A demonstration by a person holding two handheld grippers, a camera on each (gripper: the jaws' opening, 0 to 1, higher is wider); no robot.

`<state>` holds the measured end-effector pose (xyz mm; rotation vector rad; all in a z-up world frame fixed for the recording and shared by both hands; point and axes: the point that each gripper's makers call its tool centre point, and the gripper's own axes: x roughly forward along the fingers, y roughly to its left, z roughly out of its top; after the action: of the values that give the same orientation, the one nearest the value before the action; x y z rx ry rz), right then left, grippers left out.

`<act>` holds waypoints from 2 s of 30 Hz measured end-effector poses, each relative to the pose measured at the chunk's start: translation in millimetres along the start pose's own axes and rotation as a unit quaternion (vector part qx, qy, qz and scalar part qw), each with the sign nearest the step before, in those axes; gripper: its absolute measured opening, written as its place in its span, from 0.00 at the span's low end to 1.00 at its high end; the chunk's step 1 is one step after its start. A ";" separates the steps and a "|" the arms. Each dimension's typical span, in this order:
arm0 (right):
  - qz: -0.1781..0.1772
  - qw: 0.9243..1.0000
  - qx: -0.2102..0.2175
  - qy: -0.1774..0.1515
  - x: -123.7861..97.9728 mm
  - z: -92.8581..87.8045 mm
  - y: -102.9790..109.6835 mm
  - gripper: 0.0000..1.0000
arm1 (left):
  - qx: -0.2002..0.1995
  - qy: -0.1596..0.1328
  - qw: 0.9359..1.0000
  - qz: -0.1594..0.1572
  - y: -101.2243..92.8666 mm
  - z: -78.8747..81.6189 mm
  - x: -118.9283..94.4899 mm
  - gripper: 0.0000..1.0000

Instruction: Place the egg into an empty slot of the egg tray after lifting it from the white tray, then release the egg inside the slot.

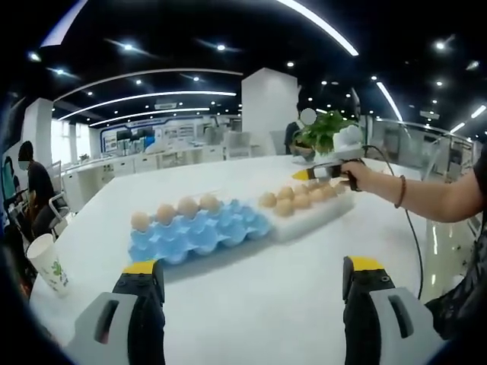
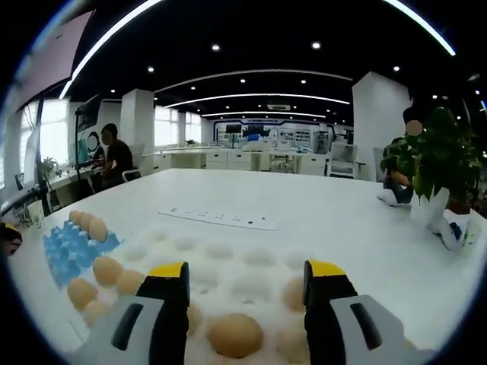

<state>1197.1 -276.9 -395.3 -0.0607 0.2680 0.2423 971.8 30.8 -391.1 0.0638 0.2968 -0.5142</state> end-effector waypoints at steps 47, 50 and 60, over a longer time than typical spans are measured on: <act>-0.036 0.997 0.039 0.059 12.5 -30.7 -47.6 0.29 | -0.004 0.012 1.000 0.016 10.6 -8.7 -0.3 0.99; -0.041 0.996 0.045 0.062 13.6 -30.8 -49.4 0.28 | -0.005 0.010 1.000 0.015 9.7 -7.7 -0.7 0.99; -0.046 0.996 0.036 0.069 14.0 -32.1 -49.3 0.28 | -0.006 0.009 1.000 0.018 8.4 -8.8 -3.3 0.98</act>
<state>1214.1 -324.4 -428.6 -0.0177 0.4100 0.1357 971.0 40.9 -398.7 0.0631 0.3165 -0.4774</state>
